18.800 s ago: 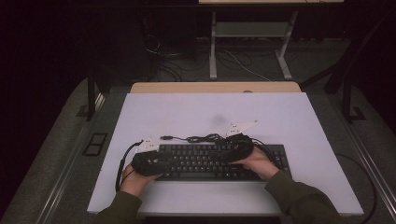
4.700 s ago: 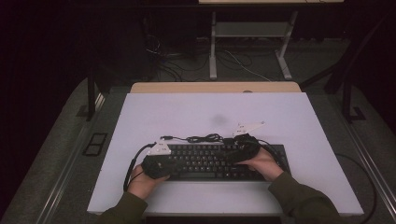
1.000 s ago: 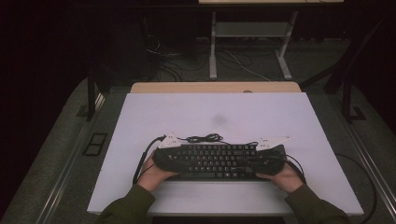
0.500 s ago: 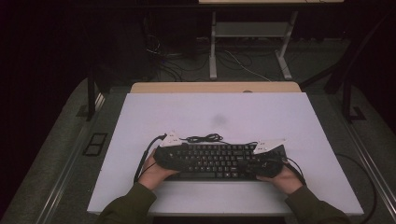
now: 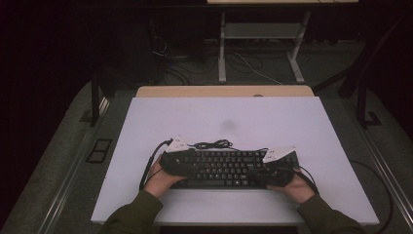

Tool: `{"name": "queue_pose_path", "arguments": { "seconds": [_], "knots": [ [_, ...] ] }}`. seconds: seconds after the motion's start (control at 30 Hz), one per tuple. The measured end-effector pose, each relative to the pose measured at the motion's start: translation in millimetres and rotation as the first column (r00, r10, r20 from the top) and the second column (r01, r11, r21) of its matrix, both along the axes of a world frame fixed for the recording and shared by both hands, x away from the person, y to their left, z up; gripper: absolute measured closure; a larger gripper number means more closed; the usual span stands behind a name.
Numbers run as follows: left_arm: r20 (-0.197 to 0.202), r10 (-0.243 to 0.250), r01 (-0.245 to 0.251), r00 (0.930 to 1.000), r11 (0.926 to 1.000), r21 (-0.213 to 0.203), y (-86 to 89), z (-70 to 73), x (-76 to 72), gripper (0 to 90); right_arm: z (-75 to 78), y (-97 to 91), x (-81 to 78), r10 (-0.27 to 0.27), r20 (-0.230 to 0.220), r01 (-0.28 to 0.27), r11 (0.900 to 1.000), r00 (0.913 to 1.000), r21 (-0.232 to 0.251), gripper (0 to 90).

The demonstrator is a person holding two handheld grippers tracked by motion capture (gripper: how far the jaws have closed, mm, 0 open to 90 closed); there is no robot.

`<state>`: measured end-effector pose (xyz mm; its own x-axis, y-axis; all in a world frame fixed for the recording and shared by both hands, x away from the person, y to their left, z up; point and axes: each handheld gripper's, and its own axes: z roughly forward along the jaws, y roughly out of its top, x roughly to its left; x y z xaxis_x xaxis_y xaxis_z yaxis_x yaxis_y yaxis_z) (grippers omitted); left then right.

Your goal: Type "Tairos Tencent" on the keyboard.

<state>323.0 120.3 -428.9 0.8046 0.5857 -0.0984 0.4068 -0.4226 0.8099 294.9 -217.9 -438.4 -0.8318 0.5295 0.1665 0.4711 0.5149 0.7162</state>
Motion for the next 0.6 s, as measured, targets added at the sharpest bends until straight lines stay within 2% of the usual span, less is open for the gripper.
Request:
{"name": "queue_pose_path", "arguments": {
  "seconds": [0.1,0.2,0.43,0.6],
  "knots": [
    [0.003,0.003,-0.003,1.0000,1.0000,0.007,1.4,1.2,1.3,34.6,0.0,-0.1,0.0,0.000,-0.002,0.000,1.0000,1.0000,0.000,89.5],
    [0.005,0.004,-0.004,1.0000,0.9999,0.014,2.5,2.3,2.7,44.8,0.0,-0.1,0.0,0.000,-0.002,0.000,1.0000,1.0000,-0.001,89.5],
    [-0.017,-0.018,0.018,0.9997,0.9996,0.023,2.8,1.9,4.4,70.8,-0.1,0.1,0.2,0.001,0.000,-0.001,1.0000,1.0000,-0.003,89.5],
    [-0.038,-0.030,0.031,0.9988,0.9990,0.031,0.6,0.3,5.0,83.9,-0.2,0.1,0.2,0.001,0.000,-0.001,1.0000,1.0000,-0.003,89.5]
  ]
}}
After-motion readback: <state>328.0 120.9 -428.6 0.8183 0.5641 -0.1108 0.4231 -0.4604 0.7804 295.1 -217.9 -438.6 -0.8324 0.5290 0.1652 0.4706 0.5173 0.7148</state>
